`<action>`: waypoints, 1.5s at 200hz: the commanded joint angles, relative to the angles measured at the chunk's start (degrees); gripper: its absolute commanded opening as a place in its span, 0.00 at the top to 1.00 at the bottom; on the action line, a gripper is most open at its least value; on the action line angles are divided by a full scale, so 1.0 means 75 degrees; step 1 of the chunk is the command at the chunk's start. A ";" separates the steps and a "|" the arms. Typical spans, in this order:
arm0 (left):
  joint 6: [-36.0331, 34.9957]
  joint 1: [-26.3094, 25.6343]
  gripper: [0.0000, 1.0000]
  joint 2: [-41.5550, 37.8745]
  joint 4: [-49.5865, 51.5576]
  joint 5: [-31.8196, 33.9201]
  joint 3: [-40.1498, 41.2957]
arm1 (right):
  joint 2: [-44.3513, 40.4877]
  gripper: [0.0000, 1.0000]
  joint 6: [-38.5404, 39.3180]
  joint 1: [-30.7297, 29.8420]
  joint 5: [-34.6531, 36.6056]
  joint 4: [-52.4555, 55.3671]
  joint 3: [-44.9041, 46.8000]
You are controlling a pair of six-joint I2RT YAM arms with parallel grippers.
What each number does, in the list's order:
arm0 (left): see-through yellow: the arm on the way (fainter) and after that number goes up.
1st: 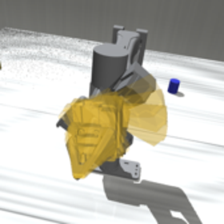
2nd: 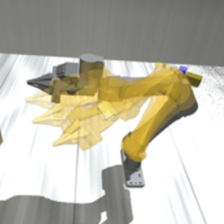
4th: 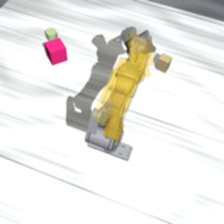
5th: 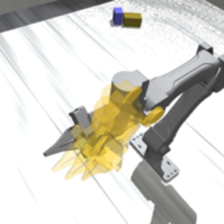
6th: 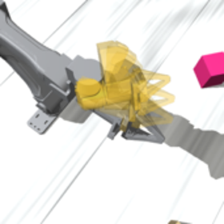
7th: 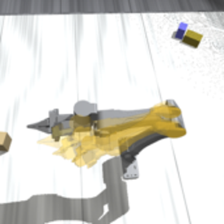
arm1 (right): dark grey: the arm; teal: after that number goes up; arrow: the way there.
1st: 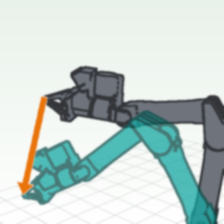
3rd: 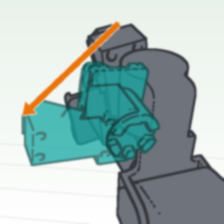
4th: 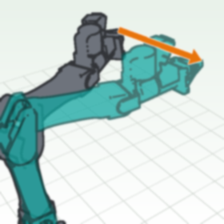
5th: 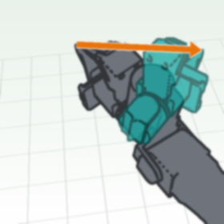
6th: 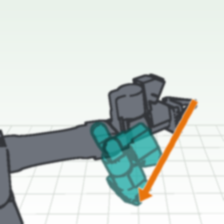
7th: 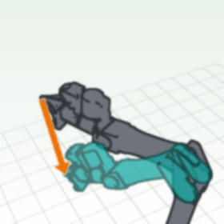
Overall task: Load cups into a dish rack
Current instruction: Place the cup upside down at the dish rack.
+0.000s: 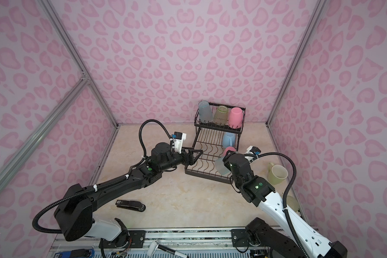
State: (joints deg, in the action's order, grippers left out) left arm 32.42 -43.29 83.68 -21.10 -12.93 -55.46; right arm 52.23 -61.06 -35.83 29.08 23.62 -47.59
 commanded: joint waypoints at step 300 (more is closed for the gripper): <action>-0.0481 0.0348 0.17 -0.1435 0.1197 0.1309 0.0960 | 0.4645 0.39 -0.0141 -0.1640 0.5808 -0.1684 0.0574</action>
State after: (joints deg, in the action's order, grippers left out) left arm 28.86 -40.77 73.63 -10.46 -2.61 -48.71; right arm 85.91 -58.92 -48.62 70.83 11.29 -43.70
